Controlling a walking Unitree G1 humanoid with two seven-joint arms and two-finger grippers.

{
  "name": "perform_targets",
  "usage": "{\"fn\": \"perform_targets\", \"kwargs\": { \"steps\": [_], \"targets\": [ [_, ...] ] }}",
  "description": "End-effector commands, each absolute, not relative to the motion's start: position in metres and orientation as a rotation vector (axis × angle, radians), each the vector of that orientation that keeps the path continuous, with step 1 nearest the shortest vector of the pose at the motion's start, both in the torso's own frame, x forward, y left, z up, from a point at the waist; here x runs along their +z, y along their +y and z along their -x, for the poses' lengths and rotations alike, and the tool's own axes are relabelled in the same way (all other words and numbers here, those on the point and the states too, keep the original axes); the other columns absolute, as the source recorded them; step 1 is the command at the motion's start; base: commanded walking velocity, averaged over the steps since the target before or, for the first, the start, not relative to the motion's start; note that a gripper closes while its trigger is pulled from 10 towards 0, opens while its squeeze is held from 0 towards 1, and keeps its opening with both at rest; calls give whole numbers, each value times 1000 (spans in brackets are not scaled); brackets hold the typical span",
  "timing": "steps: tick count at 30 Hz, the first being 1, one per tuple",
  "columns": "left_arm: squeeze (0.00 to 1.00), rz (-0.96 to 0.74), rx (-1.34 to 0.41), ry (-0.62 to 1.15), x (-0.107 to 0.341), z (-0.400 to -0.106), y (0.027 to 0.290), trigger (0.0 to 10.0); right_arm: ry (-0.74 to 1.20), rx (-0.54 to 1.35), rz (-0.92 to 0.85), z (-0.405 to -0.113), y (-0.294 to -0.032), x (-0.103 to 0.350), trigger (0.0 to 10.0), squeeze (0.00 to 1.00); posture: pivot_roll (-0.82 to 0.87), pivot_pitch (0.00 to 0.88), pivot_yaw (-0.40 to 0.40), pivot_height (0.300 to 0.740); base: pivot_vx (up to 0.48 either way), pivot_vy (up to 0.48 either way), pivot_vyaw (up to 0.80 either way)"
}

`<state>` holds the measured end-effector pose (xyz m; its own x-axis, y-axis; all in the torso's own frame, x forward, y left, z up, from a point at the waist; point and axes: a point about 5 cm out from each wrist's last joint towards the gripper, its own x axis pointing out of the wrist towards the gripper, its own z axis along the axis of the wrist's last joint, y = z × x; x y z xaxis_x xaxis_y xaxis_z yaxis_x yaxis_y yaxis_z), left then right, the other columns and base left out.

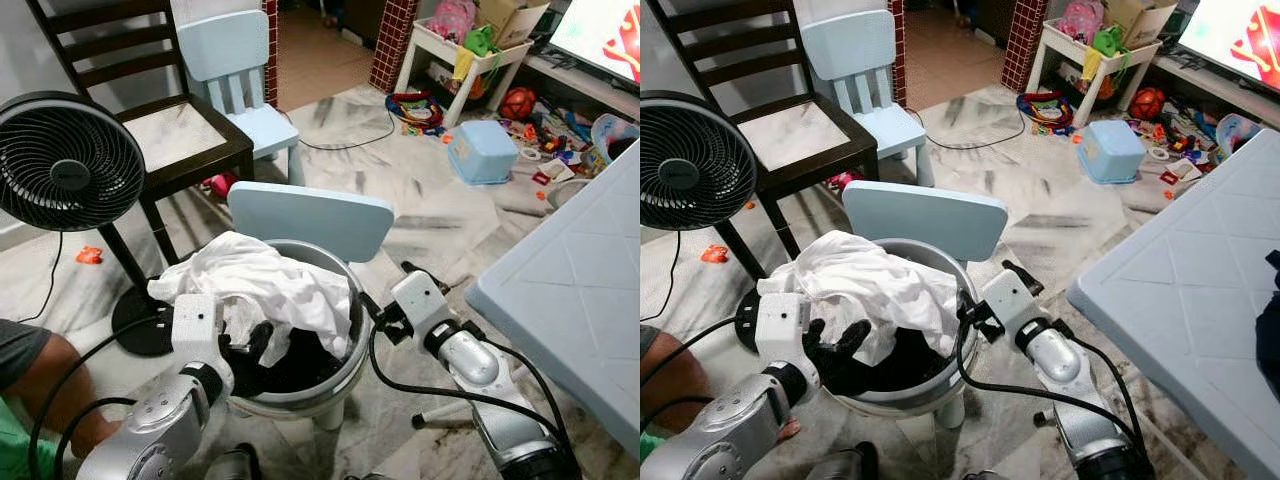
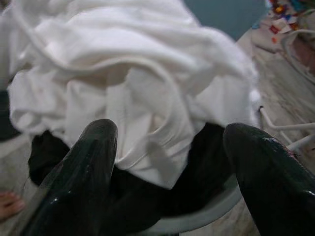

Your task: Hang hanger

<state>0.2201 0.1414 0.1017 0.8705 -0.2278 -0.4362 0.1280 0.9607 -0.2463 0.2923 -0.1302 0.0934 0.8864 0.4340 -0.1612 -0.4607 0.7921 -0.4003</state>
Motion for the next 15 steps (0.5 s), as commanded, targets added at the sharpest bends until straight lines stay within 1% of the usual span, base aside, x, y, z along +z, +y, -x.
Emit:
{"fn": "perform_targets", "kwargs": {
  "steps": [1,2,3,4,5,13,15],
  "targets": [
    [1000,208,-169,489,96,-219,143,10000,80,486,454,-292,-132,89,10000,0,124,113,-80,740,0,0,0],
    [592,213,-156,479,95,-221,145,10000,79,485,455,-293,-132,89,10000,0,121,111,-78,740,0,0,0],
    [114,216,-144,470,93,-225,148,10000,76,480,454,-294,-133,89,10000,0,121,111,-77,740,0,0,0],
    [114,215,-144,470,91,-226,149,10000,75,478,453,-294,-133,89,10000,0,117,111,-74,740,0,0,0],
    [0,234,-144,469,90,-229,149,10000,74,477,453,-293,-134,89,10000,0,117,111,-74,740,0,0,0],
    [0,257,-195,450,84,-250,139,10000,74,472,451,-288,-135,88,10000,0,78,112,-72,740,0,0,0],
    [0,250,-214,445,81,-261,134,10000,75,472,453,-286,-136,87,10000,0,71,113,-72,740,0,0,0]
  ]
}}
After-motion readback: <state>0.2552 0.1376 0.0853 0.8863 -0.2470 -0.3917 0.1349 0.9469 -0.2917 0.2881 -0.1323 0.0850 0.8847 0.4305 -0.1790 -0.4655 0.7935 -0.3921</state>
